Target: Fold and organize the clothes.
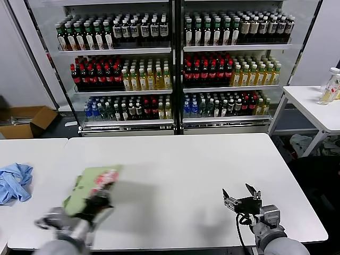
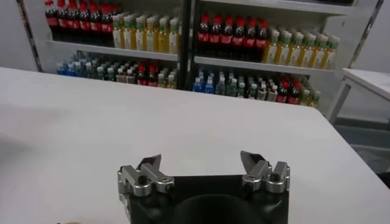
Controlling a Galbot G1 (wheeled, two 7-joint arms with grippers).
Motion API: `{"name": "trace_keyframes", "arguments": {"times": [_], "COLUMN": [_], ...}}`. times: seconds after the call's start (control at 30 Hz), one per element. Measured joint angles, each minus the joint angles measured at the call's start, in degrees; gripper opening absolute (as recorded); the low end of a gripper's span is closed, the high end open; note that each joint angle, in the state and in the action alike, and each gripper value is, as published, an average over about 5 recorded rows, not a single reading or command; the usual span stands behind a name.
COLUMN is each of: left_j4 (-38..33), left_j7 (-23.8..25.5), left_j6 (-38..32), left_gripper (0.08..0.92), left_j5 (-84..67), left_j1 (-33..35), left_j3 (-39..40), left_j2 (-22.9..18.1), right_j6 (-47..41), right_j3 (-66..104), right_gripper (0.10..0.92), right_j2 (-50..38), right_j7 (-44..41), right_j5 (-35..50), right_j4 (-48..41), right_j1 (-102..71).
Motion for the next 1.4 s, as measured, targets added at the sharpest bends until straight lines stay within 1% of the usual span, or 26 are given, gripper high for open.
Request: {"name": "trace_keyframes", "arguments": {"times": [0.13,0.2,0.3,0.4,0.53,0.63,0.73,0.9,1.07,1.17,1.4], "left_j4": [2.5,3.9,6.0,7.2,7.5,6.5,4.8,2.2,1.5,1.5,1.9], "left_j7": [0.0,-0.3,-1.0,-1.5,-1.3,-0.7,0.2,1.2,2.2,2.5,3.1], "left_j6": [-1.7,-2.6,-3.9,-5.2,-6.8,-7.9,-9.1,-11.2,-13.8,-14.9,-16.3], "left_gripper": [0.094,0.094,0.116,0.185,0.306,0.393,0.48,0.618,0.762,0.811,0.822], "left_j5": [5.9,8.1,10.5,12.0,13.5,14.5,15.4,16.4,17.7,18.5,19.9], "left_j1": [-1.9,-3.0,-4.7,-6.5,-8.1,-8.5,-8.3,-6.3,-3.4,-1.9,0.4], "left_j3": [8.3,11.2,14.4,16.4,17.6,17.3,15.6,10.0,3.6,0.7,-3.1], "left_j2": [-4.9,-6.9,-9.1,-10.5,-10.9,-10.1,-8.3,-3.8,0.2,1.7,3.2], "right_j6": [0.0,0.0,0.0,0.0,0.0,0.0,0.0,0.0,0.0,0.0,0.0], "right_j3": [0.4,0.5,0.4,0.3,0.2,-0.3,-1.2,-4.9,-10.2,-13.8,-20.8], "right_gripper": [0.823,0.823,0.823,0.823,0.823,0.823,0.823,0.823,0.823,0.823,0.823], "right_j2": [-0.1,-0.1,-0.1,-0.1,-0.5,-0.5,-0.3,1.0,3.0,4.5,7.9], "right_j7": [0.0,0.0,0.0,0.0,-0.2,-0.5,-0.7,-0.7,-0.4,-0.2,0.8], "right_j5": [0.0,0.0,-0.1,-0.1,0.1,0.4,0.8,1.6,2.5,3.4,6.2], "right_j4": [0.2,0.2,0.2,0.2,-0.1,-0.5,-1.2,-2.8,-5.3,-7.4,-12.8], "right_j1": [-0.1,0.0,0.3,0.7,1.4,2.4,4.0,7.9,12.0,14.3,18.4]}}
